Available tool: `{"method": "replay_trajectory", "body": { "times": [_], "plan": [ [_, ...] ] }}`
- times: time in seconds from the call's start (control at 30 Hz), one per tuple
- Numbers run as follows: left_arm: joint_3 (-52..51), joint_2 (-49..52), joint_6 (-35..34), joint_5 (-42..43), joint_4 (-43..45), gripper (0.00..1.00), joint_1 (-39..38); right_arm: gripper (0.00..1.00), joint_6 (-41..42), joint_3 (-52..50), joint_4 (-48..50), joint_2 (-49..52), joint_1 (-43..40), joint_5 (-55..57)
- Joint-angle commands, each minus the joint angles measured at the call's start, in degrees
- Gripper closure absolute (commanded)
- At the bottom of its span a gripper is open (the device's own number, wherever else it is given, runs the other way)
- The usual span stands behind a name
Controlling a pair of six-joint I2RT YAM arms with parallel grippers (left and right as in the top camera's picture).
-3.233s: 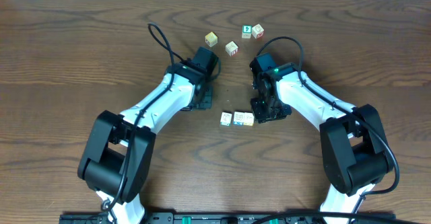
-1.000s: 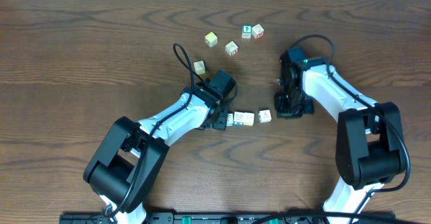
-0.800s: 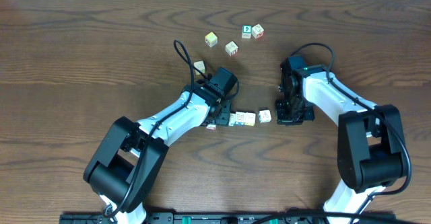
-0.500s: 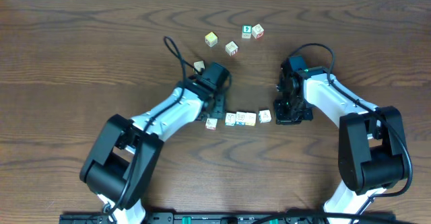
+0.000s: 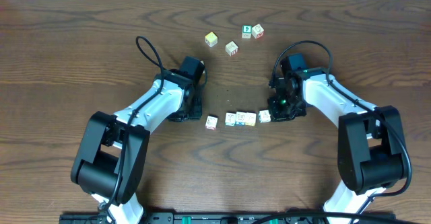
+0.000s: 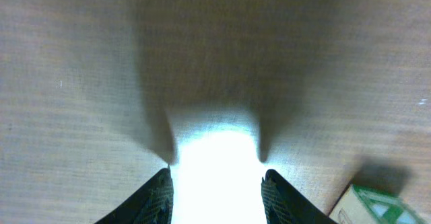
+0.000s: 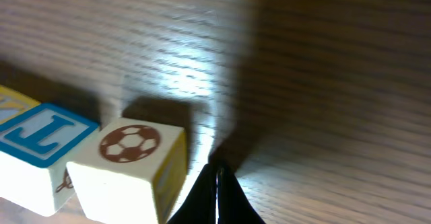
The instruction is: Lift 5 blocks
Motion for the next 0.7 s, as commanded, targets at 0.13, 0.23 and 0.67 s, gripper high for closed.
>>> {"method": "replay_trajectory", "body": {
  "times": [0.13,0.23,0.67],
  "plan": [
    [-0.48,-1.49,-0.09,1.51,-3.21,0.59,-0.39,0.99,-2.01,-1.46,-0.07,1.68,3.15,-1.84],
    [-0.98,-1.49,-0.07,4.07,-3.32,0.6,-0.52,0.99,-1.95,-1.46,-0.09,1.68,4.07,-1.77],
    [-1.01,-1.49,-0.07,4.0,-1.64,0.86,-7.58,0.99,-1.14,-1.46,-0.09,1.68,4.48,-1.55]
  ]
}}
